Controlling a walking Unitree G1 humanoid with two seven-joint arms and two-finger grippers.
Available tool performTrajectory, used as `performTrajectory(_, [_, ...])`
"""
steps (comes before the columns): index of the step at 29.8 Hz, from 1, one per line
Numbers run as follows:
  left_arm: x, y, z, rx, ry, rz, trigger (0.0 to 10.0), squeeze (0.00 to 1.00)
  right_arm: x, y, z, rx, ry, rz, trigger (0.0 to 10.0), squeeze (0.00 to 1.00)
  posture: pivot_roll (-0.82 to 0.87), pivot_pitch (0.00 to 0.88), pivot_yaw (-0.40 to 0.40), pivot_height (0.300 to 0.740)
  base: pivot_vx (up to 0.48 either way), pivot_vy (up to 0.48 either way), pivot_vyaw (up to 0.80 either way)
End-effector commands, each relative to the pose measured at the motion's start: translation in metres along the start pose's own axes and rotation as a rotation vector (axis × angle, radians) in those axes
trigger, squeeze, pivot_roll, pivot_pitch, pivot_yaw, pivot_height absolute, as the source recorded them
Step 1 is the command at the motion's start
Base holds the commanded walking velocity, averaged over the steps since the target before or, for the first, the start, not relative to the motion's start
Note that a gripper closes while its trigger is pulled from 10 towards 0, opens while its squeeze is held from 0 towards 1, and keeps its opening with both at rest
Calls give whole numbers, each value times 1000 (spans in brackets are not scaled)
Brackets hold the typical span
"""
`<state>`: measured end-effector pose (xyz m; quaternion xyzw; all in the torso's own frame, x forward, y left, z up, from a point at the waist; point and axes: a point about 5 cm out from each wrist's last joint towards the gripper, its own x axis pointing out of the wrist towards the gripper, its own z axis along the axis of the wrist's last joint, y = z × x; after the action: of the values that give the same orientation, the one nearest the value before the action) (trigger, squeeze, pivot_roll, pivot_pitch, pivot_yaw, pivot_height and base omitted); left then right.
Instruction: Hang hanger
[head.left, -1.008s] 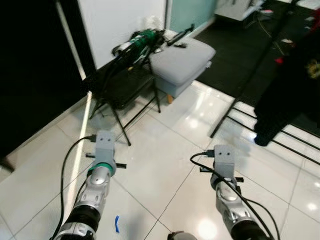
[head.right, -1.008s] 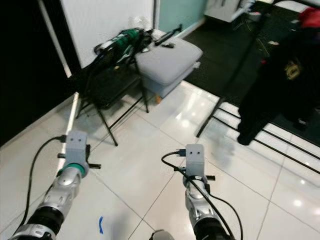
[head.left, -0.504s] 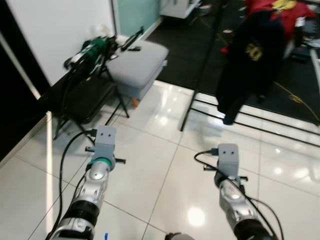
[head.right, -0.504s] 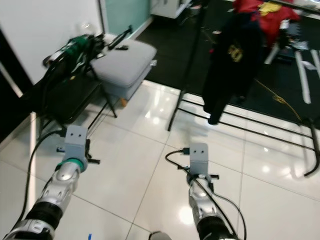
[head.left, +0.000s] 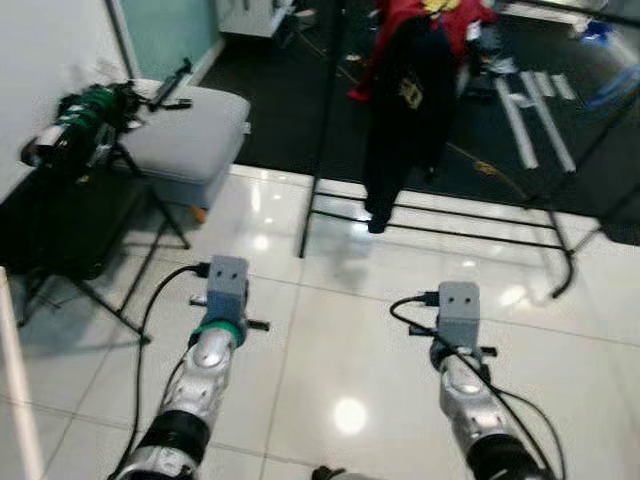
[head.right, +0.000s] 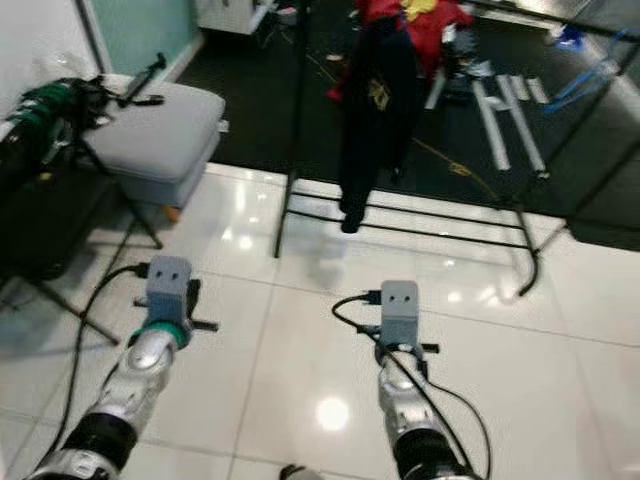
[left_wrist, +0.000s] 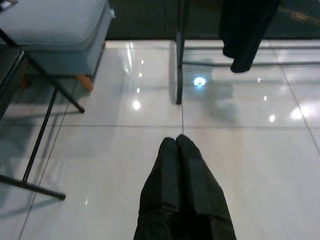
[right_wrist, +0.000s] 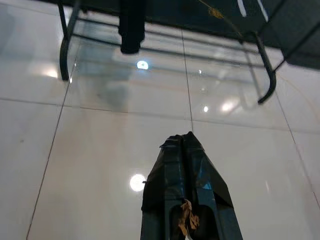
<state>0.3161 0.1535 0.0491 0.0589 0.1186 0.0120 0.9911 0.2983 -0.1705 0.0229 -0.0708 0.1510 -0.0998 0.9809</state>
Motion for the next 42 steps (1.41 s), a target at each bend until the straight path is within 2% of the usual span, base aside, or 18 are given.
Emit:
performTrajectory(1, [-1, -1, -4, -2, 14, -7, 10000, 0, -3, -3, -8, -9, 28, -8, 10000, 0, -1, 40, 28, 740, 0, 0, -800])
performTrajectory(8, [-2, 0, -2, 1, -5, -19, 10000, 0, -4, 0, -10, -7, 35, 1, 10000, 0, -5, 38, 27, 740, 0, 0, -800])
performTrajectory(12, [1, 3, 2, 15, -22, -31, 10000, 0, 0, 2, -4, -18, 24, 9, 10000, 0, -15, 4, 23, 740, 0, 0, -800])
performTrajectory(16, [4, 7, 8, -34, -38, 9, 10000, 0, 3, 4, 5, -78, -30, 52, 10000, 0, -1, 0, 13, 740, 0, 0, -800])
performTrajectory(23, [4, 6, 12, -30, -61, 5, 10000, 0, 4, 5, 11, -87, -59, 61, 10000, 0, 3, 0, 17, 740, 0, 0, -800])
performTrajectory(28, [0, 7, 12, -50, -75, 22, 10000, 0, 4, 7, 19, -56, -108, 76, 10000, 0, 4, 8, 15, 740, 0, 0, 0])
performTrajectory(31, [-1, 4, 8, -66, -49, 30, 10000, 0, 3, 8, 17, -63, -98, 84, 10000, 0, 11, 18, 5, 740, 0, 0, 0])
performTrajectory(42, [-3, -4, 11, -86, -70, -10, 10000, 0, 3, 7, 14, -73, -90, 82, 10000, 0, 16, 33, -3, 740, 0, 0, 0])
